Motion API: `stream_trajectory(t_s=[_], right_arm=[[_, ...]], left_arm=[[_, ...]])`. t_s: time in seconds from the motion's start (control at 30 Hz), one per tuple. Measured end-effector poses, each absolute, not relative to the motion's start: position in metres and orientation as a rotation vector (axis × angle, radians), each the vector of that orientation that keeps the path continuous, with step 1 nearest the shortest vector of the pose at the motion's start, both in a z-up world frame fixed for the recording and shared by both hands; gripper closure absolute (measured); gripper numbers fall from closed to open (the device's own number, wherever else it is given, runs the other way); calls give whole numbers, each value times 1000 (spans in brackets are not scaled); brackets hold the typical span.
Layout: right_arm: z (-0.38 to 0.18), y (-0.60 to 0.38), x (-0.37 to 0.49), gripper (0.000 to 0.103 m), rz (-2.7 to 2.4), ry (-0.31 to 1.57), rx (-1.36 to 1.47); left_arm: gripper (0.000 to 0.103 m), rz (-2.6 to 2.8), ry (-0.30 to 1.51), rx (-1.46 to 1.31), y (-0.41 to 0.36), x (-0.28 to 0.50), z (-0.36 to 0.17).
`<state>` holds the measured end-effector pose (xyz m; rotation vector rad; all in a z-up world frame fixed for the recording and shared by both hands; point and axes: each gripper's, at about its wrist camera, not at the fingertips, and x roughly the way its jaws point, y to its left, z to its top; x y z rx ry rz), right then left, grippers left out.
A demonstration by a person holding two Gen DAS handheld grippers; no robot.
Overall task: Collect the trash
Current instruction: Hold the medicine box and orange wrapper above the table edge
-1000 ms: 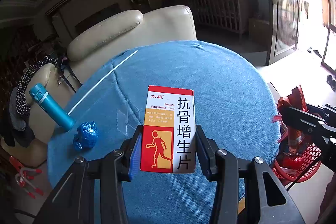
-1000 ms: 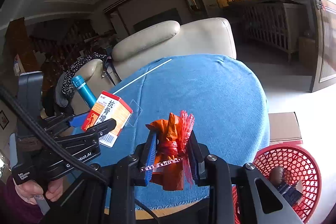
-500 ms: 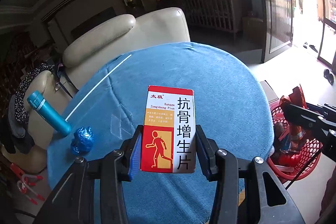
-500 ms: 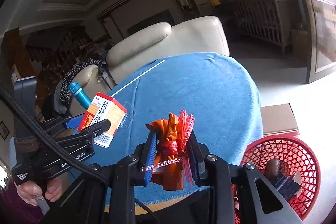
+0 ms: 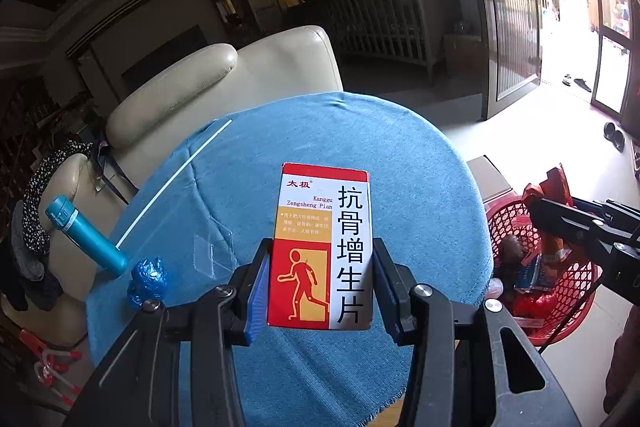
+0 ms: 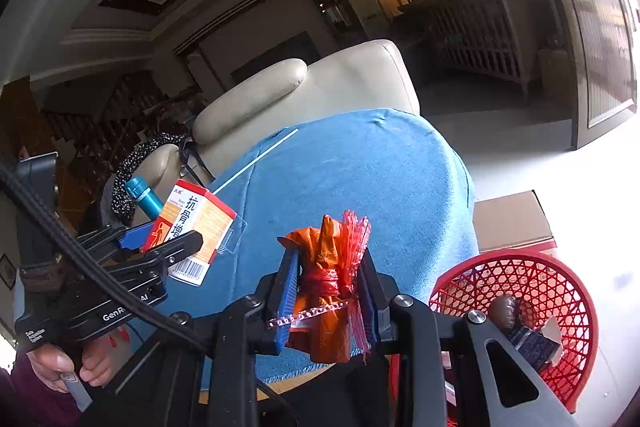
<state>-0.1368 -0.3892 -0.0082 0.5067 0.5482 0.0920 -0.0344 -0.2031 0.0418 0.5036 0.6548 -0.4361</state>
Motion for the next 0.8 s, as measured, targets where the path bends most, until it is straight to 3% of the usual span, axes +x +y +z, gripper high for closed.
stream_trajectory(t_s=[0.8], right_arm=[[5,-376,-139,73,129,534,465]], left_arm=[[54,-382,646,460,-185,-34,41]])
